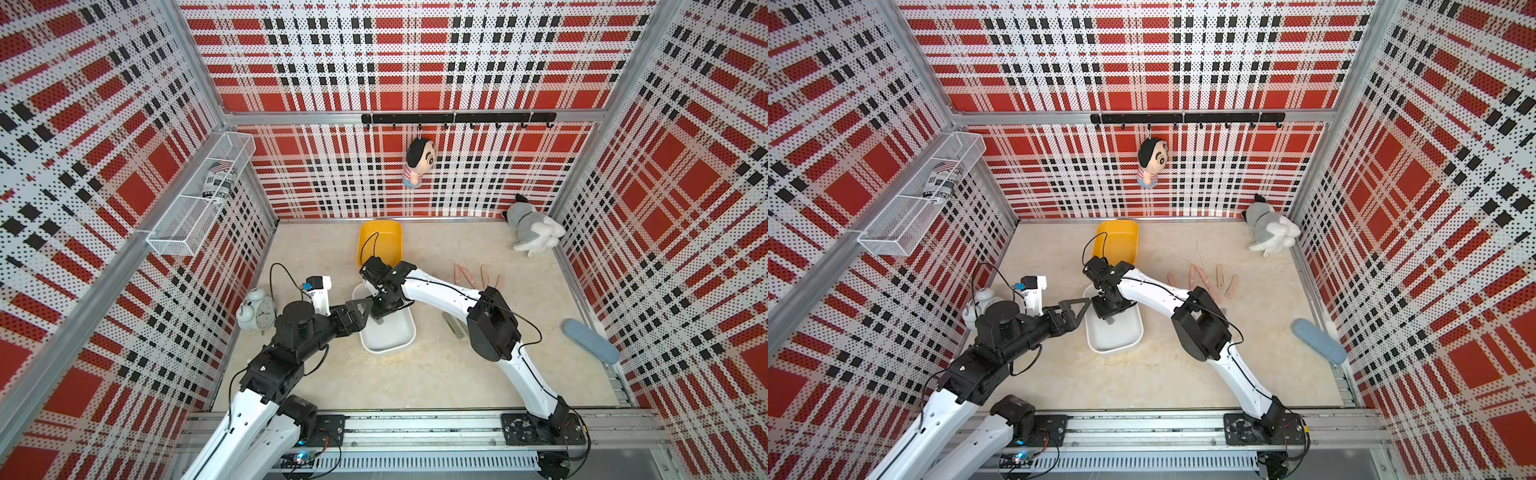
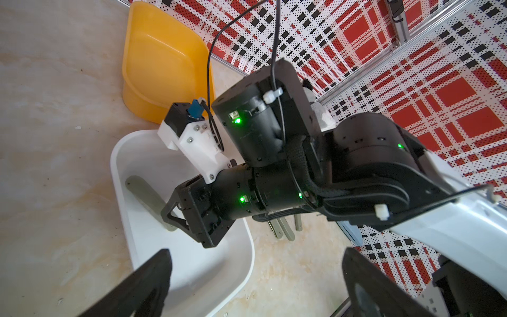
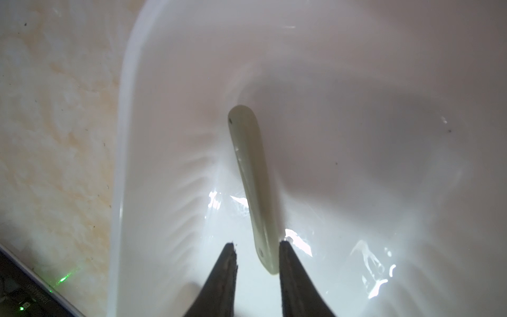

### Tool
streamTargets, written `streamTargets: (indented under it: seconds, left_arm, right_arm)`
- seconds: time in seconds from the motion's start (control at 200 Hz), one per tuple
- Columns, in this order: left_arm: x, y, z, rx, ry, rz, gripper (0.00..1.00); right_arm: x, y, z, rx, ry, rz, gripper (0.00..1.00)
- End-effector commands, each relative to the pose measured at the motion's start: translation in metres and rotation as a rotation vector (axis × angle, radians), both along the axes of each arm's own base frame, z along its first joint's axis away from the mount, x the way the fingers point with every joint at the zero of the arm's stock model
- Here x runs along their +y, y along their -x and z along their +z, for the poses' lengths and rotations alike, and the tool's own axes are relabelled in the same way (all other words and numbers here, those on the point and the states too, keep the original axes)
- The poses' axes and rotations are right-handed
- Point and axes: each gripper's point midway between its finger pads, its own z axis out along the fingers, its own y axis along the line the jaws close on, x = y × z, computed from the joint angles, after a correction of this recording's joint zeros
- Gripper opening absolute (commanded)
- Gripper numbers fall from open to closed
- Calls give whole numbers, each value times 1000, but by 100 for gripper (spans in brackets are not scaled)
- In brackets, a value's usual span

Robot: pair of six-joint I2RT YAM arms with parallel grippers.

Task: Place the fruit knives into the storage box by color
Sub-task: Place the fruit knife in the storage box, then pick up the fruit knife from the center of the board.

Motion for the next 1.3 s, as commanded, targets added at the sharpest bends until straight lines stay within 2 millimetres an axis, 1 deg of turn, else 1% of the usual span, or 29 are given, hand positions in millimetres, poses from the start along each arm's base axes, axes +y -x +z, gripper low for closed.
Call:
streamTargets:
  seconds: [0.0, 0.075, 0.155, 0.281, 0.356, 0.436, 0.566, 0.631, 0.726, 0.772, 0.842, 0.882, 0.962, 1.047, 1.072, 1.197, 1.293]
  left_arm:
    - [1, -1, 2, -11, -2, 8, 98]
    - [2, -1, 3, -14, -2, 12, 98]
    - [3, -2, 8, -26, -7, 19, 98]
    - [8, -5, 21, -55, -12, 48, 98]
    - [10, -8, 31, -78, 1, 66, 98]
    - [10, -12, 40, -97, 12, 74, 98]
    - [4, -20, 50, -107, 16, 56, 98]
    - [1, -24, 56, -116, 20, 48, 98]
    - [-6, -31, 64, -130, 30, 31, 98]
    - [-11, -34, 67, -134, 32, 20, 98]
    - [-21, -38, 69, -137, 36, -2, 98]
    - [-27, -40, 70, -139, 41, -15, 98]
    - [-45, -43, 69, -138, 47, -47, 98]
    - [-65, -43, 66, -134, 48, -83, 98]
    - [-71, -42, 66, -136, 52, -95, 98]
    - [-101, -37, 53, -114, 73, -153, 98]
    - [-121, -31, 43, -97, 83, -194, 98]
  right_arm:
    - [3, 3, -7, 6, 0, 10, 32]
    - [2, 2, -4, 3, -2, 11, 34]
    - [3, 2, 5, -8, -19, 16, 40]
    - [4, -6, 31, -47, -71, 14, 53]
    - [0, -12, 49, -73, -97, 5, 58]
    - [-7, -19, 70, -108, -120, -14, 62]
    - [-25, -30, 106, -171, -175, -49, 67]
    - [-37, -34, 121, -200, -192, -73, 68]
    - [-64, -37, 141, -245, -203, -118, 68]
    - [-79, -37, 145, -260, -197, -142, 68]
    - [-105, -34, 146, -277, -175, -183, 68]
    - [-121, -30, 142, -281, -153, -204, 69]
    - [-148, -17, 128, -273, -97, -235, 68]
    - [-171, 0, 112, -250, -48, -269, 68]
    - [-177, 6, 107, -242, -38, -277, 68]
    - [-202, 30, 86, -203, -4, -320, 68]
    - [-217, 43, 67, -175, 24, -346, 68]
